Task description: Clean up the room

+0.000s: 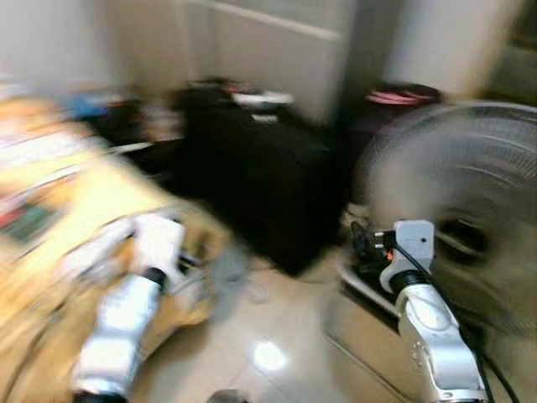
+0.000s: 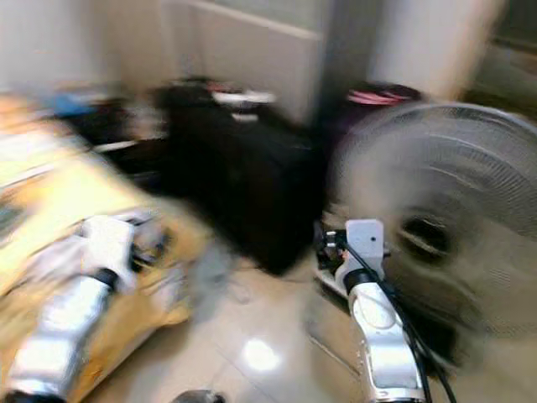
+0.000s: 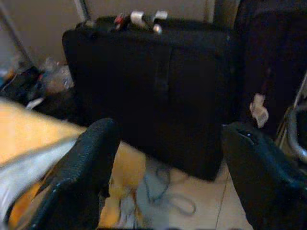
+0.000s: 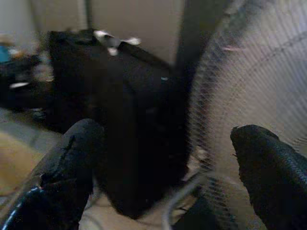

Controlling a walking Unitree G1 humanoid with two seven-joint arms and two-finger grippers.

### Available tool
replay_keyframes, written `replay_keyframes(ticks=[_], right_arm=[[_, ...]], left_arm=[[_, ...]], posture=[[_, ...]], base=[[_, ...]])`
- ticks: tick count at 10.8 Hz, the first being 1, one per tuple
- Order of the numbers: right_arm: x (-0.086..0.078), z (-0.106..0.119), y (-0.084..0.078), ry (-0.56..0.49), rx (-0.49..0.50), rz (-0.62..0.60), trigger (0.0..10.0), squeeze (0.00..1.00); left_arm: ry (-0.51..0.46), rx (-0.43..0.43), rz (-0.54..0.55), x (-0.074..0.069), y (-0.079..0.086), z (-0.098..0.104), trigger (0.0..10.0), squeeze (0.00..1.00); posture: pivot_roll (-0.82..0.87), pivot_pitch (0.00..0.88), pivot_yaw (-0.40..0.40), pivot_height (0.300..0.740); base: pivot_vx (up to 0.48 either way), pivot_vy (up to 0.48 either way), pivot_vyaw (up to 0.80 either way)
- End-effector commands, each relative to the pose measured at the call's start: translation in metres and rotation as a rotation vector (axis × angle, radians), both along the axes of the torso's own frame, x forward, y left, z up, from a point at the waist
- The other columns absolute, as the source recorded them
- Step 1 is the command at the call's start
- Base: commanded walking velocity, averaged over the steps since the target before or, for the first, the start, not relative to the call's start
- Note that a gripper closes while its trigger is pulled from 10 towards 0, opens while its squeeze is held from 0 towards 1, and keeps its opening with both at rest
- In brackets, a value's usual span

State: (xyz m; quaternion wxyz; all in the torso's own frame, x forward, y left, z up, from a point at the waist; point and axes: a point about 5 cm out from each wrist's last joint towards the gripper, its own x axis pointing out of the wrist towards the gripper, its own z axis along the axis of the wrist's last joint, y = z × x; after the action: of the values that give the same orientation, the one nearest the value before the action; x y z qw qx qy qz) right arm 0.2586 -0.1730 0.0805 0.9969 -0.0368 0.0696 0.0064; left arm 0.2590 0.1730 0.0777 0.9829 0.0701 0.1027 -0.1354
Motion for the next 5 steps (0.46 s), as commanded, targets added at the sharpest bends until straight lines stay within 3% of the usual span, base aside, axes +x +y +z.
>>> replay_keyframes(ticks=[1, 3, 5], right_arm=[[0.002, -0.001, 0.0, 0.008, -0.017, 0.006, 10.0, 1.0], [0.006, -0.002, 0.011, 0.009, 0.012, -0.007, 10.0, 1.0], [0.007, -0.006, 0.013, 0.038, 0.091, -0.064, 10.0, 1.0]], left_arm=[[-0.005, 0.01, -0.001, 0.0, 0.0, 0.004, 10.0, 0.0], [-0.013, 0.026, 0.059, 0.004, 0.011, 0.006, 10.0, 0.0], [-0.037, 0.014, 0.094, 0.009, 0.014, 0.017, 10.0, 0.0]], posture=[[0.0, 0.0, 0.013, 0.74], [0.02, 0.0, 0.006, 0.74], [0.04, 0.0, -0.008, 0.74]], base=[[0.0, 0.0, 0.8], [0.0, 0.0, 0.63], [0.0, 0.124, 0.0]])
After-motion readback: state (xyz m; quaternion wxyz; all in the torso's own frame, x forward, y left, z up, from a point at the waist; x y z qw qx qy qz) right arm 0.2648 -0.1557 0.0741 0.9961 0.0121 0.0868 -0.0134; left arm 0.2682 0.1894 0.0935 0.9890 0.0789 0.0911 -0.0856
